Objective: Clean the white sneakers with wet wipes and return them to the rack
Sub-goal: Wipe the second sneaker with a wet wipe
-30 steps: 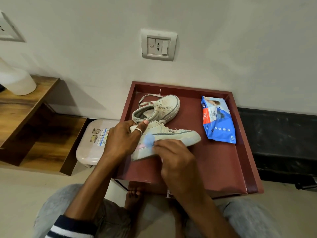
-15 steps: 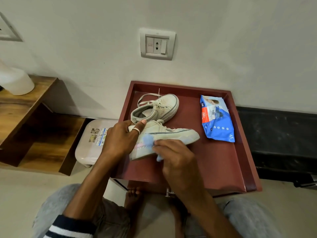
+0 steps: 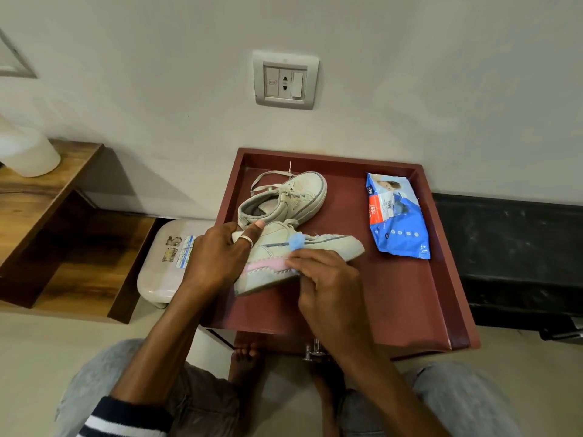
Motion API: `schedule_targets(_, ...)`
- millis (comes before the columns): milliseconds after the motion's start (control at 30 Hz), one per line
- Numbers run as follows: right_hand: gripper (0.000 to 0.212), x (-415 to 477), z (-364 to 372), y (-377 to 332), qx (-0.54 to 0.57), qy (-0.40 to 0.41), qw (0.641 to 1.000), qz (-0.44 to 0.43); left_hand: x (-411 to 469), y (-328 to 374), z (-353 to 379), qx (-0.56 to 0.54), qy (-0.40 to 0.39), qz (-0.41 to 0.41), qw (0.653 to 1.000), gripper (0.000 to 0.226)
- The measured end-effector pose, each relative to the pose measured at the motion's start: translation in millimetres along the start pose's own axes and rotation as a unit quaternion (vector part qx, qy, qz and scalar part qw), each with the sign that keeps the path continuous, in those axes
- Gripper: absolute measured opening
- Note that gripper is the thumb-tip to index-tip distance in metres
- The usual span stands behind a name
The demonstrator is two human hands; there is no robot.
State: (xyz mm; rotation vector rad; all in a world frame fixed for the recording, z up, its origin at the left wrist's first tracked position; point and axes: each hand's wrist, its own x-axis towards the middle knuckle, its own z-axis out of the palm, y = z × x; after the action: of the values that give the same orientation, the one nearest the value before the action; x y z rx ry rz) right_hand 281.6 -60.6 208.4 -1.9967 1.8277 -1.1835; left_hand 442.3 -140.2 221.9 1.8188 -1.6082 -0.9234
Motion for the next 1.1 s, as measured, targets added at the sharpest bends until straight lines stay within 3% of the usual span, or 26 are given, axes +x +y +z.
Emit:
schedule_targets(133, 0.013, 8, -21, 39, -0.080, 0.017, 0.997, 0.015, 1, 0, 0, -0.001, -0.003, 0.001, 1.000, 0.050)
schedule_targets(233, 0.014, 15, -34, 72, -0.129, 0.030, 0.985, 0.112, 1, -1, 0, 0.002, -0.004, -0.001, 1.000, 0.051)
schedule_targets(333, 0.014, 17, -35, 78, -0.100, 0.049, 0.979, 0.170, 1, 0, 0, -0.002, -0.006, -0.007, 1.000, 0.050)
schedule_targets(500, 0.022, 6, -11, 20, -0.062, 0.021, 0.996, 0.057, -1, 0, 1, 0.012, -0.001, 0.002, 1.000, 0.054)
schedule_targets(600, 0.019, 3, -5, 13, -0.106, -0.005, 0.994, 0.015, -1, 1, 1, 0.010, -0.003, 0.001, 1.000, 0.053)
schedule_targets(800, 0.014, 29, -30, 70, -0.090, 0.053, 0.981, 0.163, 2, -3, 2, 0.017, -0.008, 0.002, 1.000, 0.053)
schedule_targets(867, 0.016, 26, -25, 60, -0.086, 0.055, 0.982, 0.158, 3, -4, 3, 0.027, -0.004, 0.001, 1.000, 0.054)
schedule_targets(1033, 0.021, 5, -3, 15, -0.087, 0.016, 0.995, 0.049, 3, -5, 3, 0.035, -0.005, 0.006, 0.999, 0.054)
schedule_targets(1100, 0.020, 14, -9, 36, -0.103, 0.036, 0.990, 0.089, 2, -4, 2, 0.024, -0.009, 0.006, 1.000, 0.052)
